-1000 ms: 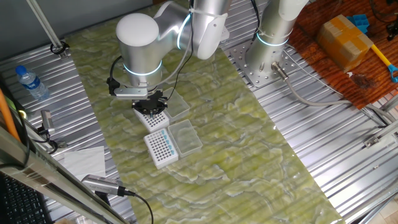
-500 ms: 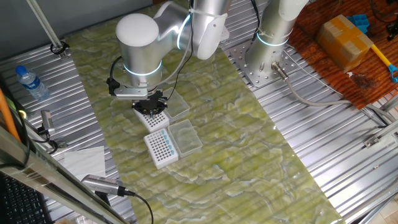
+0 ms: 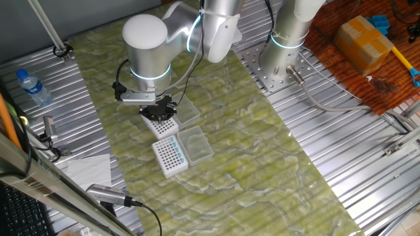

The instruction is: Transfer all medium pipette tips from one holder to another

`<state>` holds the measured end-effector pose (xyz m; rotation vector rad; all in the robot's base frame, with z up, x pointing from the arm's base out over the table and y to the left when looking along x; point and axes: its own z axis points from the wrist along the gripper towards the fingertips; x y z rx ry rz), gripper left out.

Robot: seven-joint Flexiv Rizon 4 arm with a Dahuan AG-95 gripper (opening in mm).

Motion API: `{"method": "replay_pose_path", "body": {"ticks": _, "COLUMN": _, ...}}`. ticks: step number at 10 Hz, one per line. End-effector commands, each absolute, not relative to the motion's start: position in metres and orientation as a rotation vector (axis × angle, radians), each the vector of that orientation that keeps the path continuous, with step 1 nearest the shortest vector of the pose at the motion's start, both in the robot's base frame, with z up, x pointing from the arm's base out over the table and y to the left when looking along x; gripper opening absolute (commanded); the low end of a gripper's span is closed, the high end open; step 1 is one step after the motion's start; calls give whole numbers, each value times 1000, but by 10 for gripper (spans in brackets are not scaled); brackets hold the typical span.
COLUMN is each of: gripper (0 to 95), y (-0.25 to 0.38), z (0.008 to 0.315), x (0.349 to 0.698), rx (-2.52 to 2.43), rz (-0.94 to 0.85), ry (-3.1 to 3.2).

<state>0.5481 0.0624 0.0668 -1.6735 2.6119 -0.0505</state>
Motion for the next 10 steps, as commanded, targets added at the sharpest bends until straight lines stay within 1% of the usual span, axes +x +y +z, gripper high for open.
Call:
{"method": "replay_pose_path", "body": {"ticks": 1, "gripper": 0, "y": 63, "z": 67, "x": 548, "rx": -1674, "rz": -50, "ry": 2612}}
{"method": "replay_pose_path", "body": {"ticks": 5, "gripper": 0, "y": 63, "z": 67, "x": 548, "rx": -1674, "rz": -50, "ry": 2612}}
{"method": "replay_pose_path", "body": {"ticks": 6, "gripper": 0, "y": 63, "z": 103, "x": 571, "rx": -1688, "rz": -85, "ry": 2697}}
{"method": "replay_pose_path", "body": {"ticks": 10, "gripper": 0, "y": 63, "z": 104, "x": 571, "rx": -1685, "rz": -87, "ry": 2702}}
